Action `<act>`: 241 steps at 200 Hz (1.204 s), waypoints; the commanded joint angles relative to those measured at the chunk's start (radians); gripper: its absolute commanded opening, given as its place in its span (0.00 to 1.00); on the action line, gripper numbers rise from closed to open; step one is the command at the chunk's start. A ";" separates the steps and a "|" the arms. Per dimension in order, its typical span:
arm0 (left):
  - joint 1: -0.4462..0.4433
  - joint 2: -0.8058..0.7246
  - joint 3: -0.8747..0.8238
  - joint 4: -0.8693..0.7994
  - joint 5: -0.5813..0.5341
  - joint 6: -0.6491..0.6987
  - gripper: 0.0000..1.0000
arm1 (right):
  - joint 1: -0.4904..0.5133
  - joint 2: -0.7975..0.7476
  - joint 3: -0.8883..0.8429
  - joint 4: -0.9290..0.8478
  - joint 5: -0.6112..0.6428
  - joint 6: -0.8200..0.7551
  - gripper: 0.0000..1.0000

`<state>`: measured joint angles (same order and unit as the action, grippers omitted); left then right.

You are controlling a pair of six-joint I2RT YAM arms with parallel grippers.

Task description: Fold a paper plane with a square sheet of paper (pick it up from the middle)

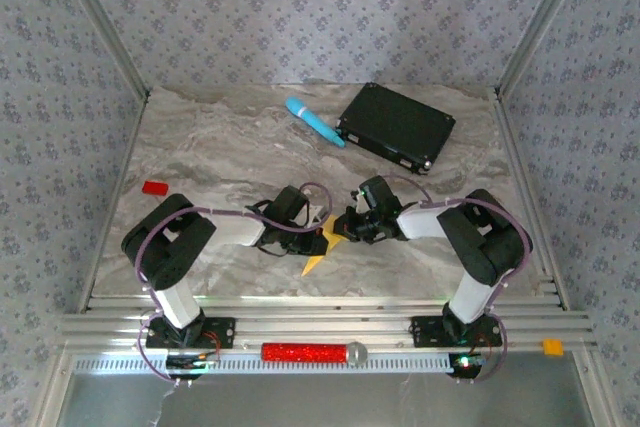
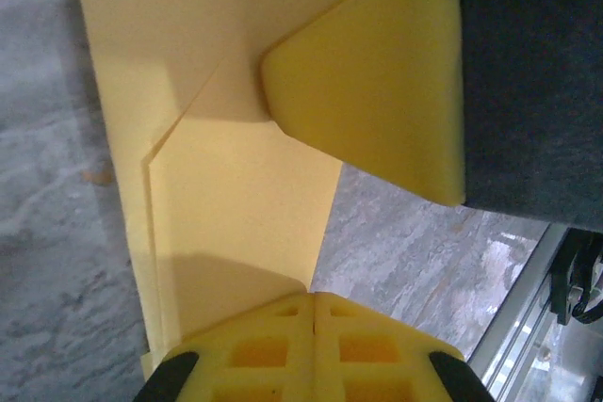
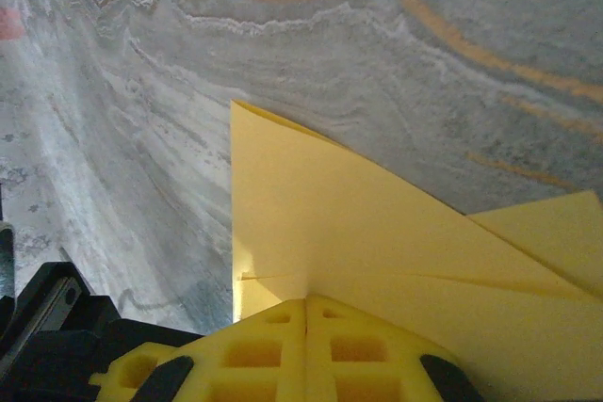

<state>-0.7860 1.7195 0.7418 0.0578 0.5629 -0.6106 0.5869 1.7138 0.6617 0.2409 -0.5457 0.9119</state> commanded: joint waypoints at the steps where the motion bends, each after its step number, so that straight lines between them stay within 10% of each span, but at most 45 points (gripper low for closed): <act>1: -0.007 -0.038 -0.006 -0.161 -0.014 0.015 0.00 | -0.013 0.042 -0.040 0.001 0.050 0.028 0.00; 106: -0.019 0.018 0.109 -0.216 -0.072 -0.018 0.10 | -0.007 0.061 -0.076 0.015 0.064 0.043 0.00; 241: -0.043 -0.365 -0.337 -0.315 -0.101 -0.051 0.06 | -0.009 0.055 -0.075 0.021 0.048 0.036 0.00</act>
<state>-0.8185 1.4128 0.4847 -0.0830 0.4965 -0.6331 0.5838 1.7233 0.6193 0.3496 -0.5610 0.9508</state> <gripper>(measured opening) 0.070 0.051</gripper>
